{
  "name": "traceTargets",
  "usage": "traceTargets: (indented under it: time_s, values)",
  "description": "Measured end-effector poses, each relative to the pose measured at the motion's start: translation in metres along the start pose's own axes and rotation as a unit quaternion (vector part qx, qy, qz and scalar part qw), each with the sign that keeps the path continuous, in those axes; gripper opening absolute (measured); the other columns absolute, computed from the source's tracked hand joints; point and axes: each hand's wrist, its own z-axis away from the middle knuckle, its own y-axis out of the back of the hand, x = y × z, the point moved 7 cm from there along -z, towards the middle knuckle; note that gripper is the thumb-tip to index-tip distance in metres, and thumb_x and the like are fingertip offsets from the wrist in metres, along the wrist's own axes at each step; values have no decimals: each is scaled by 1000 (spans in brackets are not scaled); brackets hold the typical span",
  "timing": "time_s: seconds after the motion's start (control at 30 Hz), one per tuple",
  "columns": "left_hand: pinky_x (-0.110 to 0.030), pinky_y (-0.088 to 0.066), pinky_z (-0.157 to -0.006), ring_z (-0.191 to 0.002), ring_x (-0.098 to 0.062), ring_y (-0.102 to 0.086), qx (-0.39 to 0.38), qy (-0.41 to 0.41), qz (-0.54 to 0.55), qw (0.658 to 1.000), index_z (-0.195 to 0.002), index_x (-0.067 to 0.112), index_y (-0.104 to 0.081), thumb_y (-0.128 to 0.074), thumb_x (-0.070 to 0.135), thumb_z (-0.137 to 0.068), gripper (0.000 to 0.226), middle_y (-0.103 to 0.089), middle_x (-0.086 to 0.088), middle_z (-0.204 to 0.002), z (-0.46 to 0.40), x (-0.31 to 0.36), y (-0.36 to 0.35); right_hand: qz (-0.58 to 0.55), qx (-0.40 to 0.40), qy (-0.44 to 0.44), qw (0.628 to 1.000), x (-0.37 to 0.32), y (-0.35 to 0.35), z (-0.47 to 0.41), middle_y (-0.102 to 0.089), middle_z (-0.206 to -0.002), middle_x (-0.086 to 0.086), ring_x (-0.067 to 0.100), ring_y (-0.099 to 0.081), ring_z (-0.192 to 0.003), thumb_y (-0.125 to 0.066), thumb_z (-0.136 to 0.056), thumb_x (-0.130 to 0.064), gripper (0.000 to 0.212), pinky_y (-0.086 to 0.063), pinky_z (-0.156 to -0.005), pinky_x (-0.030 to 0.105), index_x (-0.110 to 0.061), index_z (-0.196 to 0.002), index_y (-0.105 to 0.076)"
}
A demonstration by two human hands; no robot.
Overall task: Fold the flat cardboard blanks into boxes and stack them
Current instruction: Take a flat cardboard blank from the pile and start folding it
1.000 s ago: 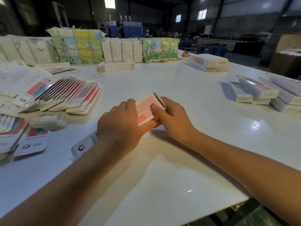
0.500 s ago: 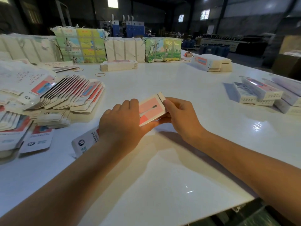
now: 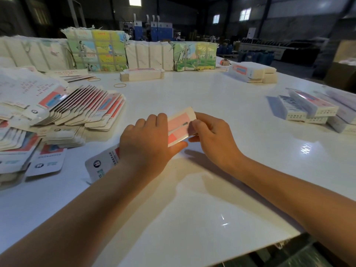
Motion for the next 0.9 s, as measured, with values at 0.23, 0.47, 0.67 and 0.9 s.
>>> traceTargets:
  time_s: [0.23, 0.47, 0.67, 0.9]
  values:
    - [-26, -29, -55, -58, -29, -57, -20, -14, -49, 999, -91, 3, -60, -50, 67, -77, 66, -60, -12, -72, 1, 8, -5, 71, 6, 23, 997, 0, -8, 2, -54, -79, -15, -4, -54, -72, -42, -98, -16, 31, -39, -61, 5, -12, -128, -51]
    - [-27, -27, -54, -59, -27, -56, -29, 4, -65, 997, -91, 5, -59, -54, 67, -79, 63, -59, -10, -72, -2, 4, -4, 48, -17, 40, 998, -4, -10, 1, -55, -76, -17, -6, -55, -69, -40, -99, -13, 22, -39, -60, 6, -11, -117, -54]
    - [-29, -26, -59, -79, -20, -54, -13, 58, -48, 997, -107, 16, -46, -35, 75, -77, 68, -57, -2, -94, -3, -10, -7, 89, -42, 67, 993, -9, -17, 10, -66, -104, 0, 13, -62, -88, -37, -101, -14, 28, -47, -75, 18, -15, -125, -51]
    - [-30, -29, -55, -64, -30, -53, -30, 21, -12, 999, -95, 3, -57, -31, 66, -82, 70, -58, -14, -77, 0, -3, -2, 143, -68, 95, 983, -10, -18, 13, -67, -101, 3, 21, -61, -86, -37, -100, -14, 24, -48, -77, 36, -13, -121, -50]
